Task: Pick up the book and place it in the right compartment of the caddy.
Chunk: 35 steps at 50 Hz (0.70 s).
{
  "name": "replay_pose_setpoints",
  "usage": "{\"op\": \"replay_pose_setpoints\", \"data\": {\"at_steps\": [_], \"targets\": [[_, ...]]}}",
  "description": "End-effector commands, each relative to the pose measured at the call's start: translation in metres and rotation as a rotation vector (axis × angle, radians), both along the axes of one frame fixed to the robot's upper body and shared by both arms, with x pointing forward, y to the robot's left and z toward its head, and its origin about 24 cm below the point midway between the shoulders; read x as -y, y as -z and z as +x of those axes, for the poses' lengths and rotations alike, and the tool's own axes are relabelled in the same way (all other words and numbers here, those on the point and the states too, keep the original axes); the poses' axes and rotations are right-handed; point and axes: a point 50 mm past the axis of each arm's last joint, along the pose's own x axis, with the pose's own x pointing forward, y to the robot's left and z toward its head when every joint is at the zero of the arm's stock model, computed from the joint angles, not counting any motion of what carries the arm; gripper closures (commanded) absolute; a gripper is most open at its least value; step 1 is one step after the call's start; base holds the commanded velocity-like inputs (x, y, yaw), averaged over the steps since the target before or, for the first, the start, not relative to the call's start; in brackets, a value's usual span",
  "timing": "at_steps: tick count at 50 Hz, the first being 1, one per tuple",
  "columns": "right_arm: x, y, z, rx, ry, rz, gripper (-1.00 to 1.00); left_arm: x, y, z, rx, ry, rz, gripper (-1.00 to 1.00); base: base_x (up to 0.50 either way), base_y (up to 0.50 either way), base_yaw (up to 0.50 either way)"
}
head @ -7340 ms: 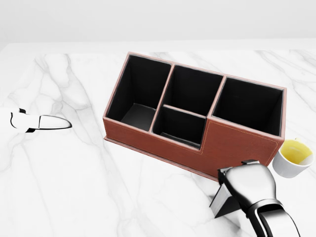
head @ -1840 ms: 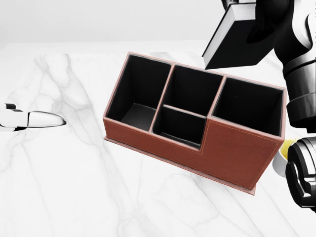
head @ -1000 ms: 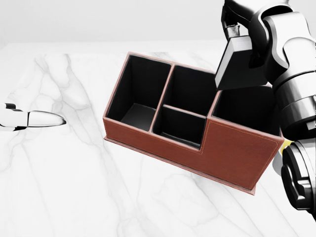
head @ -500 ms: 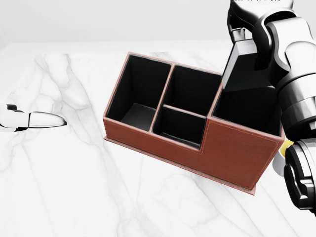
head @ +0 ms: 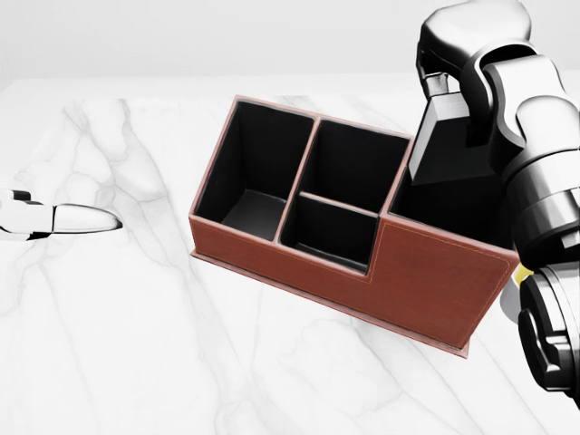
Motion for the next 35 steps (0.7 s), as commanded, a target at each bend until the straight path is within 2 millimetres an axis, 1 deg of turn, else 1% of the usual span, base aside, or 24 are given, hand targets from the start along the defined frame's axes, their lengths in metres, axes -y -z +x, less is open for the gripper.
{"op": "replay_pose_setpoints", "data": {"at_steps": [1, 12, 22, 35], "targets": [[0.002, -0.002, -0.001, 0.027, 0.002, -0.032, 1.00, 0.000, 0.000, 0.001, -0.003, -0.004, 0.002, -1.00, 0.00, 0.00, 0.00], [0.003, 0.003, -0.001, 0.020, 0.005, -0.033, 1.00, 0.000, 0.001, 0.000, -0.005, -0.003, 0.004, -1.00, 0.00, 0.00, 0.00], [0.004, 0.011, 0.000, 0.011, 0.004, -0.043, 1.00, -0.001, 0.001, 0.001, -0.007, -0.008, 0.003, -1.00, 0.00, 0.00, 0.00], [0.004, 0.018, 0.000, 0.007, 0.002, -0.040, 1.00, -0.003, 0.004, 0.005, -0.027, -0.031, 0.012, -1.00, 0.00, 0.00, 0.00]]}}
